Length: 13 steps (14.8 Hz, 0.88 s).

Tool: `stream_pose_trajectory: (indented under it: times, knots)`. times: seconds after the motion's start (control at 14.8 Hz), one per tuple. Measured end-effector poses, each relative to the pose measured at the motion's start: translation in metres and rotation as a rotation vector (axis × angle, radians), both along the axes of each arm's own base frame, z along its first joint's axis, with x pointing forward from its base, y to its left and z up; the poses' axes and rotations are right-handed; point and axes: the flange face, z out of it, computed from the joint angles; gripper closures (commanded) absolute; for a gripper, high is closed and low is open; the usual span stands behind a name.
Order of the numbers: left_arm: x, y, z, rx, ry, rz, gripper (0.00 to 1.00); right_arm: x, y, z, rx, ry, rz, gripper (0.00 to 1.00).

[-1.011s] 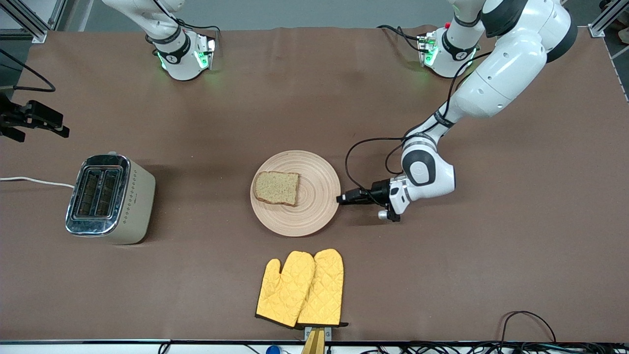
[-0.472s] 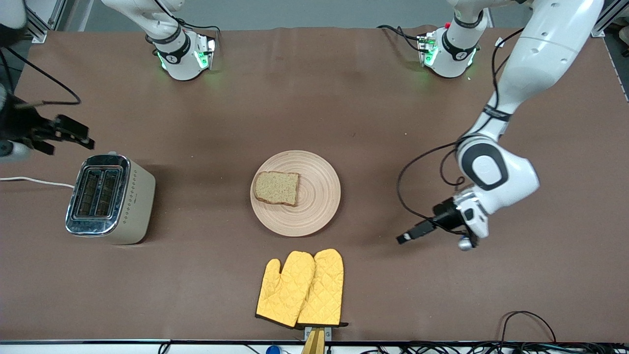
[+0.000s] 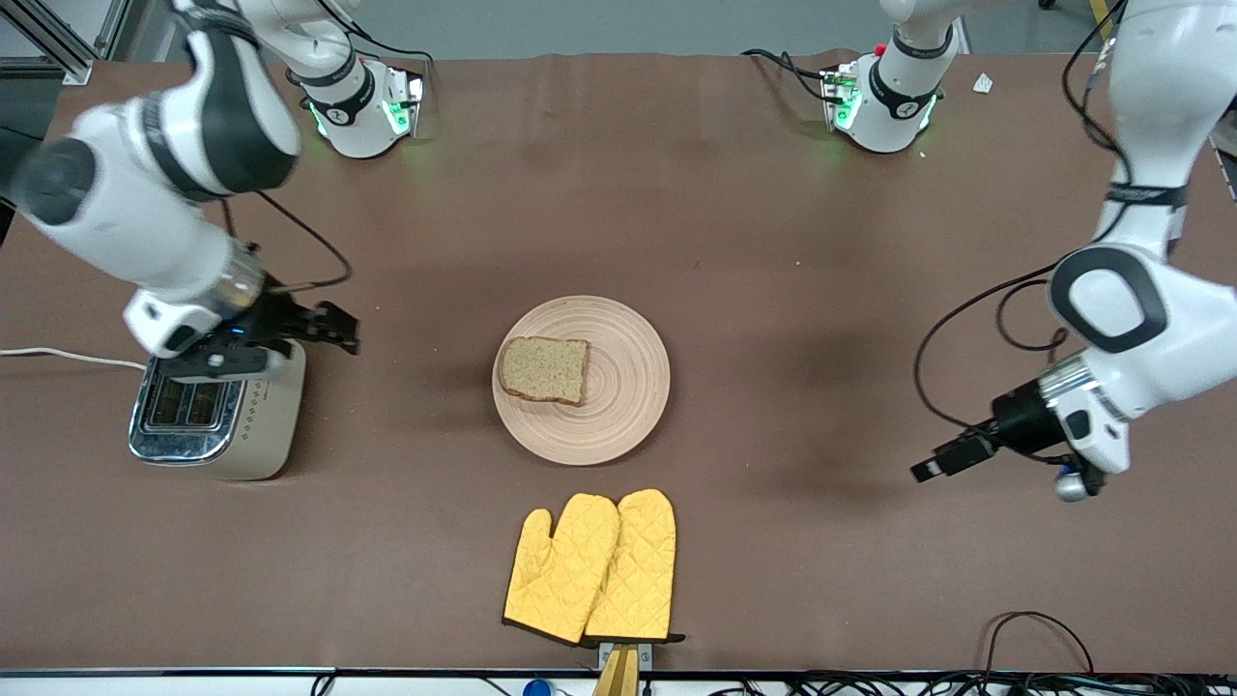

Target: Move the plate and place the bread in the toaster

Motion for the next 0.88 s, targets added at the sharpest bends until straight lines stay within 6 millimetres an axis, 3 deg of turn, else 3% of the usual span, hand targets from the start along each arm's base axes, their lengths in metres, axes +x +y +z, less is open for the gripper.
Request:
stream_pose_trajectory:
  times: [0.34, 0.54, 0.67, 0.88]
  knots:
    - [-0.012, -0.01, 0.119, 0.166, 0.165, -0.092, 0.0, 0.008, 0.062, -0.103, -0.003, 0.048, -0.045, 0.0]
    - [-0.03, -0.007, 0.166, 0.344, 0.159, -0.149, 0.0, -0.006, 0.114, -0.155, -0.006, 0.079, -0.131, 0.0]
    - [-0.048, -0.021, 0.194, 0.432, 0.157, -0.188, 0.0, -0.02, 0.144, -0.181, -0.013, 0.1, -0.158, 0.0]
    - [-0.078, -0.035, 0.232, 0.551, 0.148, -0.239, 0.0, -0.031, 0.155, -0.2, -0.039, 0.146, -0.152, 0.1]
